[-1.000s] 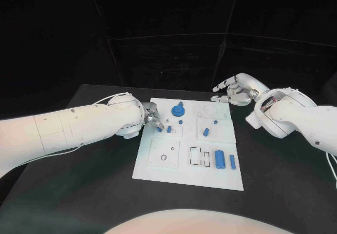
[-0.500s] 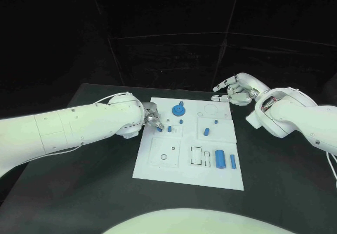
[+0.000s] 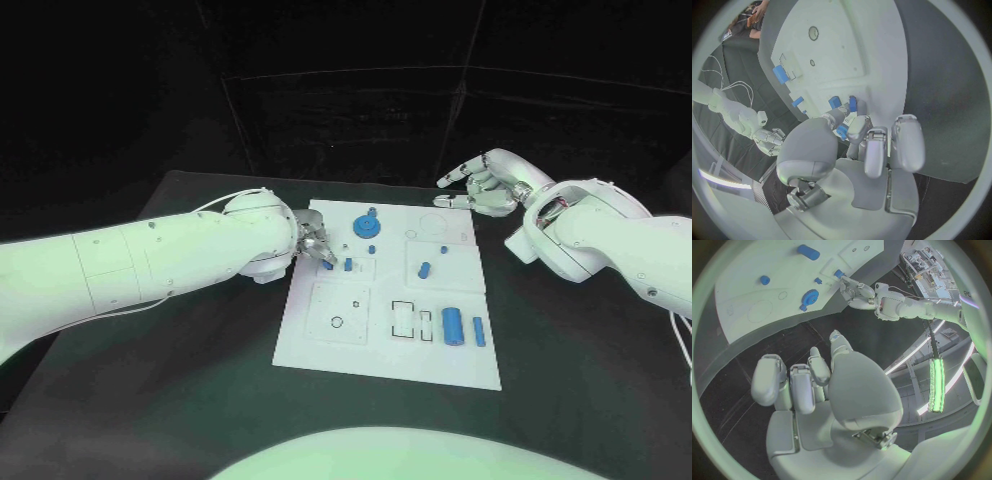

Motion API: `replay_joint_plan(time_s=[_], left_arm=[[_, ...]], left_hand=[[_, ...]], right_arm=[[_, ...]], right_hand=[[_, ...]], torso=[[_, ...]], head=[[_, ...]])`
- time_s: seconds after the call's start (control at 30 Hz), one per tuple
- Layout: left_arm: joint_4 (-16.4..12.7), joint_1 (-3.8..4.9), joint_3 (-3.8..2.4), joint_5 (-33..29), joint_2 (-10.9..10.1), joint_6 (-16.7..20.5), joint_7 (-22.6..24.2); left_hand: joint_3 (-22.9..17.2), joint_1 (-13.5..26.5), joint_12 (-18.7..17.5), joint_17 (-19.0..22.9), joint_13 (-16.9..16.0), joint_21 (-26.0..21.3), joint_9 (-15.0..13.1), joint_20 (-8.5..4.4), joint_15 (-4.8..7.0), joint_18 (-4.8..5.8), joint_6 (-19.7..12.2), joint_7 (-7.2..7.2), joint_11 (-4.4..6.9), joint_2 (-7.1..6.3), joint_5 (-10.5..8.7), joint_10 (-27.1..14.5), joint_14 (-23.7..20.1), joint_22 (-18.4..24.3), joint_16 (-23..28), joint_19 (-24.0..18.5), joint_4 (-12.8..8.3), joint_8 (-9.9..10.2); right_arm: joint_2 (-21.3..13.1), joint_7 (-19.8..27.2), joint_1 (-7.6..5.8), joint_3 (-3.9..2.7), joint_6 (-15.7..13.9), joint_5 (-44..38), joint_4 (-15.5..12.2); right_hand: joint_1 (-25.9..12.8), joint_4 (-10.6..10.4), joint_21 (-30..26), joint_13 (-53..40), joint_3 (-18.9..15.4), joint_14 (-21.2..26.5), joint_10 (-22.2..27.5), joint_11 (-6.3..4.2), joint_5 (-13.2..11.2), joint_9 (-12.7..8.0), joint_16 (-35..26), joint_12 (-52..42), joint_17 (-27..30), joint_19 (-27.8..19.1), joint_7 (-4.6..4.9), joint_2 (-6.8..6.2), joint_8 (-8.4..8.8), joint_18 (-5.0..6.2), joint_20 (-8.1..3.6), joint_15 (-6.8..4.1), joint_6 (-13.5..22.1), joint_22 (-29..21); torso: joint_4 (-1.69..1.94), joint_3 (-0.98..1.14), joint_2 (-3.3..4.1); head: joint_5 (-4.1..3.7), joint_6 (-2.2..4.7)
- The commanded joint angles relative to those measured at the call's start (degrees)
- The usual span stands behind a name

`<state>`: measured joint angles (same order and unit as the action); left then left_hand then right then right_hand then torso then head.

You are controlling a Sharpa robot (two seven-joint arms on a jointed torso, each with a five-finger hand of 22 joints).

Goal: Assemble the parts on the task board

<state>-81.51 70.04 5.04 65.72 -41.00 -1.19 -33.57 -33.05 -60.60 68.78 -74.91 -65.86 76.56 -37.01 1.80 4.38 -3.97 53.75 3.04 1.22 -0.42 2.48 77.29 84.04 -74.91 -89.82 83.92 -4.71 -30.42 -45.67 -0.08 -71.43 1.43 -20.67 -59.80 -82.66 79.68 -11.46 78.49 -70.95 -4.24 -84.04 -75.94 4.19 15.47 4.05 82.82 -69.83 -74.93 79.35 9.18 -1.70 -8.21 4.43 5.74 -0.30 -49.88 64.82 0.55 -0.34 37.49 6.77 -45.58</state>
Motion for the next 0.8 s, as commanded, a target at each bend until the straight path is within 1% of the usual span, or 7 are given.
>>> replay_joint_plan(time_s=[0.03, 0.13, 0.23, 0.47, 0.8], left_arm=[[0.25, -0.16, 0.16, 0.0, 0.3, -2.03, 0.21], [0.7, -0.15, 0.16, -0.03, 0.53, -2.39, 0.04], [1.1, -0.15, 0.15, -0.12, 0.73, -2.65, -0.17], [1.83, -0.15, 0.15, -0.2, 1.25, -2.91, -0.69], [2.51, -0.15, 0.15, -0.21, 1.61, -2.76, -1.05]], left_hand=[[0.27, 1.43, 0.16, -15.09, -0.02, 0.01, -0.11, -0.25, 0.26, 0.37, 0.38, -0.35, 0.15, -0.54, 0.22, 0.35, 5.96, -0.69, -0.18, 0.59, 0.33, -0.49], [2.04, 2.78, 0.33, -15.09, -0.14, 0.05, -0.29, -0.34, 0.38, 0.38, 0.68, -0.5, 0.26, -1.45, 0.22, 0.42, 5.96, -0.78, -0.18, 0.63, 1.33, -0.88], [3.34, 3.47, 0.46, -15.09, -0.23, 0.1, -0.4, -0.44, 0.49, 0.4, 0.88, -0.64, 0.38, -1.79, 0.23, 0.46, 5.96, -0.86, -0.18, 0.66, 1.99, -1.15], [5.89, 4.52, 0.78, -15.09, -0.52, 0.41, -0.69, -0.64, 0.71, 0.49, 1.38, -0.93, 0.64, -1.9, 0.22, 0.61, 5.96, -1.27, -0.18, 0.84, 3.32, -1.84], [8.94, 5.32, 1.1, -15.09, -0.79, 0.7, -1.23, -0.91, 0.99, 0.57, 1.86, -1.27, 0.93, -2.05, 0.23, 0.78, 5.96, -1.69, -0.18, 1.03, 4.57, -2.97]], right_arm=[[0.07, 0.41, -0.1, -0.03, 0.3, 0.24, -0.02], [0.1, 0.4, -0.1, -0.03, 0.35, 0.25, 0.01], [0.11, 0.4, -0.1, -0.03, 0.37, 0.26, 0.02], [0.15, 0.41, -0.1, -0.03, 0.4, 0.26, 0.05], [0.21, 0.2, -0.1, -0.03, 0.85, 0.26, 0.15]], right_hand=[[-0.1, -0.02, -0.28, -0.01, -0.23, -3.39, 0.21, 0.03, -0.03, -0.01, -0.24, 0.17, -3.96, -0.34, 0.16, 0.27, -0.19, 0.4, -0.09, -0.04, 0.43, -0.02], [-0.1, -0.02, -0.28, -0.01, -0.23, -3.39, 0.21, 0.03, -0.03, -0.01, -0.24, 0.17, -3.96, -0.34, 0.16, 0.27, -0.19, 0.4, -0.09, -0.04, 0.43, -0.02], [-0.1, -0.02, -0.28, -0.01, -0.23, -3.39, 0.21, 0.03, -0.03, -0.01, -0.24, 0.17, -3.96, -0.34, 0.16, 0.27, -0.19, 0.4, -0.09, -0.04, 0.43, -0.02], [-0.09, -0.11, -0.3, 0.06, -0.33, -3.38, 0.26, 0.03, -0.03, -0.01, -0.29, 0.23, -3.91, -0.35, 0.16, 0.32, -0.23, 0.41, -0.09, -0.04, 0.45, -0.06], [-0.19, -0.27, -0.34, 0.14, -0.49, -3.35, 0.32, 0.03, -0.1, -0.02, -0.37, 0.3, -3.8, -0.38, 0.16, 0.34, -0.27, 0.42, -0.09, -0.04, 0.48, -0.13]], torso=[[0.01, 0.04, 0.02], [0.0, 0.03, 0.03], [-0.01, 0.03, 0.01], [-0.01, 0.02, 0.02], [0.0, 0.03, 0.02]], head=[[-0.05, -0.03], [-0.06, -0.02], [-0.07, -0.02], [-0.11, -0.08], [-0.18, -0.18]])
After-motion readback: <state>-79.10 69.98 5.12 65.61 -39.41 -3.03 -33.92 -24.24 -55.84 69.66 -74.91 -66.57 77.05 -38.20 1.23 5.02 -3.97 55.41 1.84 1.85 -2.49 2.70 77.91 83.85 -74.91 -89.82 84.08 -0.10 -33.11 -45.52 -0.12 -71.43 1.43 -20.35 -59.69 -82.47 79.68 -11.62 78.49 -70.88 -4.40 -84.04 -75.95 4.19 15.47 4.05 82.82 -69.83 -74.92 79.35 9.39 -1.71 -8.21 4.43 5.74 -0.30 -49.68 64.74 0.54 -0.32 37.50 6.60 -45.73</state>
